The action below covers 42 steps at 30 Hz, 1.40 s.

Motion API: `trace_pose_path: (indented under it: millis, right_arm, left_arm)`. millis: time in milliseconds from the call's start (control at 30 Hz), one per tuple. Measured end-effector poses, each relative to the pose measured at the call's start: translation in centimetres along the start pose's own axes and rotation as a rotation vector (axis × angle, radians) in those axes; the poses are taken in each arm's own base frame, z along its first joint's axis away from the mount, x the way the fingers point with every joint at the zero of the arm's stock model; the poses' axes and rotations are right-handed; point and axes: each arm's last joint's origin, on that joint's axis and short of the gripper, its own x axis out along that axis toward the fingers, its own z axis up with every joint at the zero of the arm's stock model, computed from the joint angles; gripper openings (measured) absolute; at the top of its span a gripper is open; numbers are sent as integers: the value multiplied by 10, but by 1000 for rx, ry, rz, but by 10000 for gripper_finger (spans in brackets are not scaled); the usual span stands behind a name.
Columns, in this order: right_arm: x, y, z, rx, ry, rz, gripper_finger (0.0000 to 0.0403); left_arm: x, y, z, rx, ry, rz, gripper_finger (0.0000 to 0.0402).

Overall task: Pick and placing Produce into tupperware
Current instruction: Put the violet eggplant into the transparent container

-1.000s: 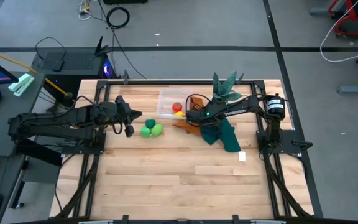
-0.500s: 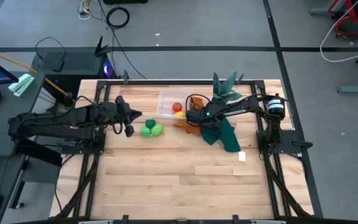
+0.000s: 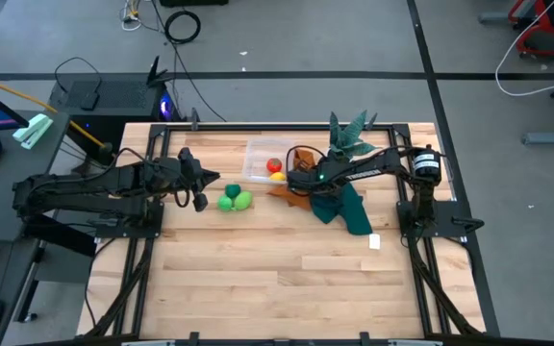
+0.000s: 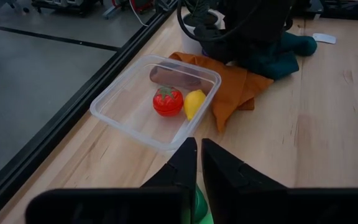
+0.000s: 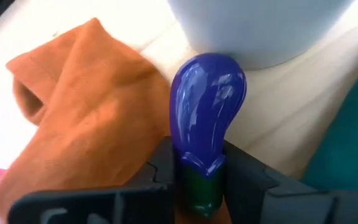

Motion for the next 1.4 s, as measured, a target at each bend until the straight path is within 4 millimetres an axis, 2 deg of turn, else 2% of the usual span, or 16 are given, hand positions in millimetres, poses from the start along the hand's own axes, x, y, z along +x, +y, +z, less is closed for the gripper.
trace_pose_path:
  millis: [400,1200,1400]
  right_arm:
    - [-14,9,-3,-15,5,33,52]
    - [-68,2,-12,-31,32,207,52]
    - [-78,16,-17,-17,74,316,52]
  left_arm:
    - [0,0,0,1,1,0,33]
    - [0,0,-1,13,8,0,25]
    - [0,0,-1,12,9,0,31]
